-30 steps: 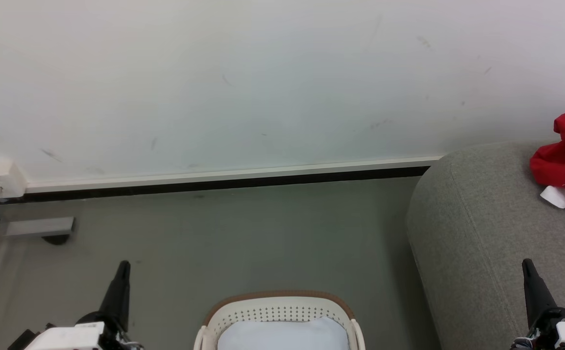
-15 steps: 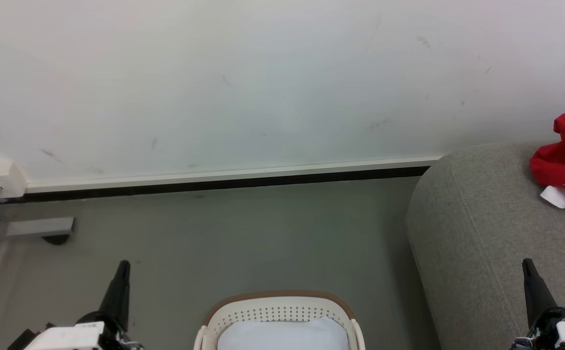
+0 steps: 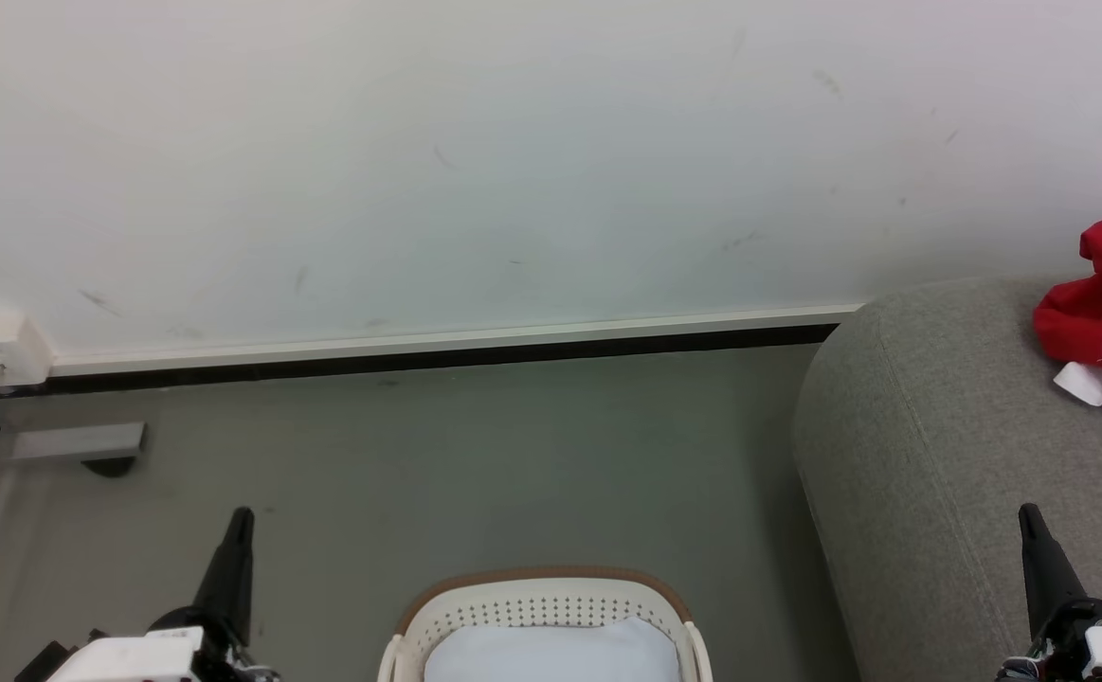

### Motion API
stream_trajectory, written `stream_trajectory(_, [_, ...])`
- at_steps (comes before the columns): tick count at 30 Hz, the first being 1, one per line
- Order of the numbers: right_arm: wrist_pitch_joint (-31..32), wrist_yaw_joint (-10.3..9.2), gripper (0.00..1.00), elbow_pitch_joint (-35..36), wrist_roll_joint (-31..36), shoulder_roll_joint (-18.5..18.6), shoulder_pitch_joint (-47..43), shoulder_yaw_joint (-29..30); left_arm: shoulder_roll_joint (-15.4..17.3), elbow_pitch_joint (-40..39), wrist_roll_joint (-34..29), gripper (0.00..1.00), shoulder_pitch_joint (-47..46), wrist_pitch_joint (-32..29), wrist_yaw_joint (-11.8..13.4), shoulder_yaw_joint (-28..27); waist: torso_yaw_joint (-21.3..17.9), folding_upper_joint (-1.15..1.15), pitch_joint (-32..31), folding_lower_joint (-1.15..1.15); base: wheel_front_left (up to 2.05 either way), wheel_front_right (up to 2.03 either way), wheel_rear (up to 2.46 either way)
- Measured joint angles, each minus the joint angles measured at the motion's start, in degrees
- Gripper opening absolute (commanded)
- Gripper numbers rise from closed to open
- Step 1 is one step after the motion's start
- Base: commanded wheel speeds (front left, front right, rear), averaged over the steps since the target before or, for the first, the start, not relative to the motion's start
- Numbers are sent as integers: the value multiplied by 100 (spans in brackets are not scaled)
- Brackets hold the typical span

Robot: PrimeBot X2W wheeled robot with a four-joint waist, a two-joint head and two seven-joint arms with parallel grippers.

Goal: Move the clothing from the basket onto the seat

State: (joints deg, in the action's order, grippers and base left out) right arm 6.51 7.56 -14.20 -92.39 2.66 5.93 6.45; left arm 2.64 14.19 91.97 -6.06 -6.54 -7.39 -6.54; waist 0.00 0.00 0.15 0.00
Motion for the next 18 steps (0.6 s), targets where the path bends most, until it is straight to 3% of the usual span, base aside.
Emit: stream_trajectory(18, [1, 0, 0, 0, 0, 0, 1, 0, 0, 0, 0, 0, 0, 0, 0, 0, 0, 0, 0, 0, 0, 0, 0])
